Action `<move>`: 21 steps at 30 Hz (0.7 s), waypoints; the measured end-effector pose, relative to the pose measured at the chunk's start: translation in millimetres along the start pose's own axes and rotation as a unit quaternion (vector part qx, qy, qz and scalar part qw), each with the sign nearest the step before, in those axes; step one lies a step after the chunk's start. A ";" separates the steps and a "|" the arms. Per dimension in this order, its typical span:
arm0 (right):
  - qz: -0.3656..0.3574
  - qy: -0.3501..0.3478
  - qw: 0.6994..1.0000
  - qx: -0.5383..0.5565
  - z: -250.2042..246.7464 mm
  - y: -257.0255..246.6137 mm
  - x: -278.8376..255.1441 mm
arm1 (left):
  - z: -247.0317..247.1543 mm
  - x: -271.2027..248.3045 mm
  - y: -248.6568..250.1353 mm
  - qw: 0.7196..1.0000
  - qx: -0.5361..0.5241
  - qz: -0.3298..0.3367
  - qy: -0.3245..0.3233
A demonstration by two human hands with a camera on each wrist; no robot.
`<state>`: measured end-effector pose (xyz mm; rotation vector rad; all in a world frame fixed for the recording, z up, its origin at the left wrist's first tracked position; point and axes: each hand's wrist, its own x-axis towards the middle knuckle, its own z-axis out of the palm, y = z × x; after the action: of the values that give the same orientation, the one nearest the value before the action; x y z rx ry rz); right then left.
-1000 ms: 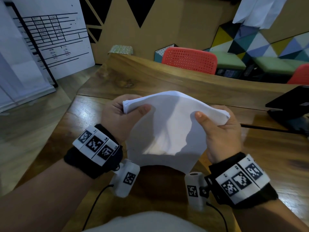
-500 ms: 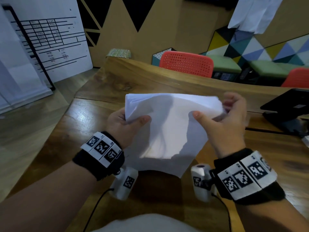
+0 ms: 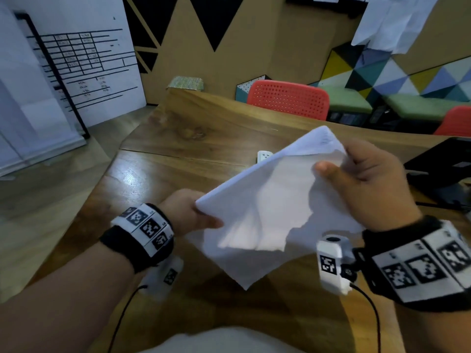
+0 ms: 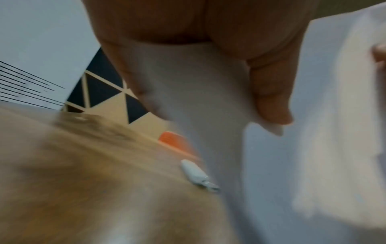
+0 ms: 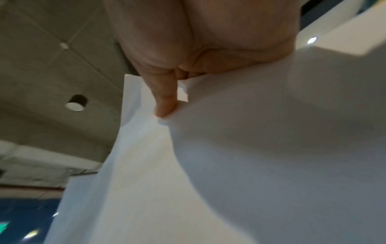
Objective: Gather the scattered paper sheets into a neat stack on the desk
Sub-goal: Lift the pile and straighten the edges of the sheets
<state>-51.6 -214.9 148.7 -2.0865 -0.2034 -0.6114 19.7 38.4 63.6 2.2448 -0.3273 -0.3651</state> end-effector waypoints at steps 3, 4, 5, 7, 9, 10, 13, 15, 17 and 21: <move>0.086 0.014 0.991 0.101 -10.9 15.3 -8.9 | -10.3 -0.8 -30.0 0.987 -0.148 -0.065 -0.022; 0.126 0.020 0.981 0.144 -10.4 20.4 -12.5 | -12.1 0.0 -35.8 0.962 -0.262 -0.070 -0.018; 0.165 0.028 0.968 0.186 -8.0 26.0 -15.7 | -12.3 1.4 -39.9 0.921 -0.382 -0.072 -0.004; 0.237 0.060 0.937 0.250 1.8 37.5 -20.1 | -9.3 5.4 -39.6 0.866 -0.495 -0.042 0.053; 0.263 0.112 0.927 0.242 14.6 46.1 -24.0 | -6.3 7.5 -23.2 0.875 -0.462 -0.021 0.144; 0.260 0.139 0.929 0.221 20.8 50.3 -25.9 | -7.2 7.3 -13.9 0.888 -0.418 -0.009 0.194; 0.248 0.189 0.928 0.204 33.0 59.2 -31.1 | -13.7 8.5 -2.3 0.903 -0.327 0.049 0.272; 0.256 0.194 0.922 0.217 34.1 61.7 -34.7 | -14.2 5.5 -4.3 0.910 -0.296 0.074 0.282; 0.277 0.181 0.913 0.239 31.1 61.2 -36.3 | -12.8 2.6 -9.1 0.912 -0.305 0.078 0.263; 0.288 0.175 0.891 0.304 21.7 62.5 -35.2 | -6.1 -2.3 -21.3 0.936 -0.328 0.020 0.126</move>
<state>-51.4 -229.0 75.2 -1.3001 0.3839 -0.4625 22.2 56.8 51.4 1.5972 -0.0899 -0.1301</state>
